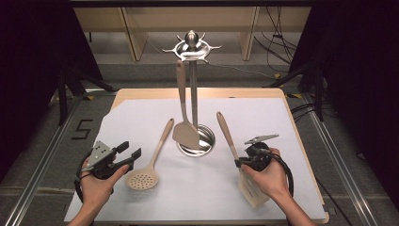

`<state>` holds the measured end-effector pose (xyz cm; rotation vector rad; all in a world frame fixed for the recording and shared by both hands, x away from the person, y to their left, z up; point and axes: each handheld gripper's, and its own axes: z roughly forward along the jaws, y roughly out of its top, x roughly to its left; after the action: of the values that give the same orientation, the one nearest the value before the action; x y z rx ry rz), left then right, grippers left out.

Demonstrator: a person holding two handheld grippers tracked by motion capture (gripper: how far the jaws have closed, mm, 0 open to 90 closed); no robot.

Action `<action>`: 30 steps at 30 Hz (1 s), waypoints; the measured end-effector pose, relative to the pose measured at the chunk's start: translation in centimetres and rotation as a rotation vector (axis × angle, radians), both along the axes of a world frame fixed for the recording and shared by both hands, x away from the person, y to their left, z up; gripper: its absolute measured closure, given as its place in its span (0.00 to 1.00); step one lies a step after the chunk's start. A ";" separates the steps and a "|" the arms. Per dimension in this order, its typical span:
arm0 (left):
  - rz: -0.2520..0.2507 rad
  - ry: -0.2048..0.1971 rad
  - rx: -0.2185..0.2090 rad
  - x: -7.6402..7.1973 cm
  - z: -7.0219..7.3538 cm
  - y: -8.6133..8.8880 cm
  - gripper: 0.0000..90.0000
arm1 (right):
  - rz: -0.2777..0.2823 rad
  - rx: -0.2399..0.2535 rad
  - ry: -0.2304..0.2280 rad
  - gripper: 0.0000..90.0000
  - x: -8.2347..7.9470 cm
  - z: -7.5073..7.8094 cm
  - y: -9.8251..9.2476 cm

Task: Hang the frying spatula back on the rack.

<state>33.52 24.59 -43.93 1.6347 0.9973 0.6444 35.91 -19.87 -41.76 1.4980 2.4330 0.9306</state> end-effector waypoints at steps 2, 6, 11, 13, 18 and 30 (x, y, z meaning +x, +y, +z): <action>-0.002 -0.001 0.004 0.0 0.0 0.0 0.46 | 0.001 0.022 -0.025 0.87 -0.4 0.2 -0.1; 0.001 -0.001 0.001 0.0 0.0 0.0 0.46 | 0.028 0.031 -0.112 0.87 -0.7 0.3 -0.2; 0.009 0.003 0.009 -0.1 0.1 0.1 0.46 | 0.031 0.055 -0.173 0.87 -1.3 0.9 0.1; 0.009 0.003 0.008 -0.1 0.1 0.1 0.46 | 0.041 0.061 -0.204 0.87 -1.3 1.1 0.2; 0.011 -0.001 0.004 -0.1 0.1 0.1 0.46 | 0.055 0.068 -0.249 0.87 -1.3 1.4 0.3; 0.013 -0.003 0.007 -0.1 0.1 0.1 0.46 | 0.068 0.107 -0.348 0.87 -1.7 2.3 0.7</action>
<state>33.41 24.68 -43.81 1.6339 1.0056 0.6591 34.22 -19.21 -39.47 1.1699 2.2229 1.2363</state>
